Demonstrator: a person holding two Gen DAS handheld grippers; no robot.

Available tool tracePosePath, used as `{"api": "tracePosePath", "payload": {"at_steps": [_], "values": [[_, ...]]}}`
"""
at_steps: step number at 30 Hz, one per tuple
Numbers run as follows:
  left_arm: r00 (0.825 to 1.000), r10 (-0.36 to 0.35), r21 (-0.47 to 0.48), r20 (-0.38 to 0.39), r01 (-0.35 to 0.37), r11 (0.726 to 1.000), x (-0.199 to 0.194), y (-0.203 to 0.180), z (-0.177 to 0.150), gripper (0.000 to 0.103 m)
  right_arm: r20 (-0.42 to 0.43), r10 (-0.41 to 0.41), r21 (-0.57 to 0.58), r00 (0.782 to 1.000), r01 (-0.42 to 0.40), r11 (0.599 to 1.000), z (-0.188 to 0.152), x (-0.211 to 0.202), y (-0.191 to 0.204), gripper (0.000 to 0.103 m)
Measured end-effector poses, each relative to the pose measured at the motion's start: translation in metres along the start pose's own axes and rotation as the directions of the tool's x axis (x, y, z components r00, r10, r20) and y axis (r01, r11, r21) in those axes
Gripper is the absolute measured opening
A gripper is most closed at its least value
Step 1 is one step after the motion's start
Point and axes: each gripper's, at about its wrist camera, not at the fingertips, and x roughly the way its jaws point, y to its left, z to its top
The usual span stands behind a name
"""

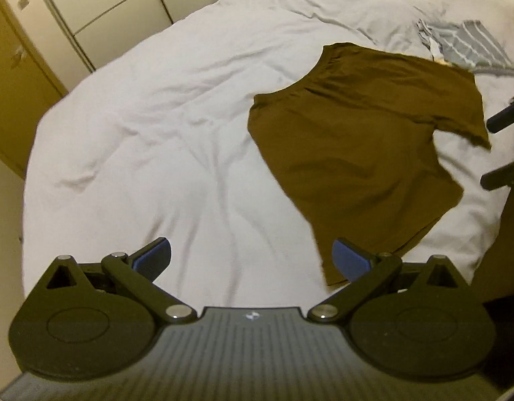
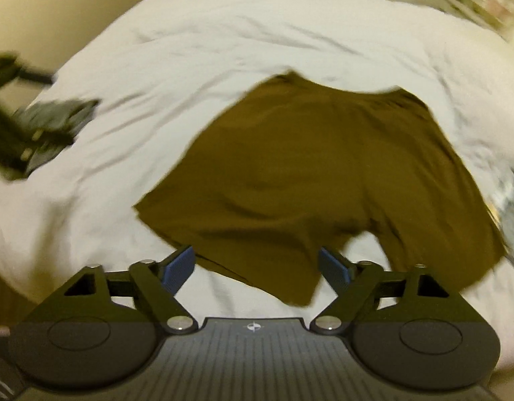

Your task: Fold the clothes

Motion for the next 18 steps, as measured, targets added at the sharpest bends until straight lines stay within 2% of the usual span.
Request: {"api": "tracePosePath", "payload": {"at_steps": [2,5,9,12,14,18], "values": [[1.0,-0.009,0.031,0.008,0.009,0.999,0.004,0.008,0.003,0.101,0.014,0.006,-0.018,1.0,-0.006,1.0,0.005,0.002,0.01,0.079],[0.999,-0.036,0.123,0.027,0.032,0.992,0.018,0.02,0.013,0.101,0.028,0.0,0.017,1.0,-0.001,1.0,0.012,0.005,0.02,0.079],[0.993,-0.098,0.284,0.063,0.076,0.956,0.048,0.035,0.026,0.101,0.017,-0.065,0.089,0.998,0.063,0.994,0.018,0.013,0.03,0.078],[0.984,-0.16,0.405,0.084,0.113,0.907,0.072,0.047,0.034,0.101,0.001,-0.133,0.182,0.991,0.13,0.975,0.022,0.019,0.039,0.076],[0.975,-0.2,0.487,0.097,0.129,0.864,0.088,0.055,0.039,0.1,-0.009,-0.154,0.227,0.988,0.152,0.962,0.024,0.025,0.047,0.07],[0.965,-0.248,0.634,0.091,0.136,0.761,0.126,0.071,0.042,0.091,-0.039,-0.154,0.175,0.987,0.159,0.972,0.026,0.05,0.085,0.049]]}}
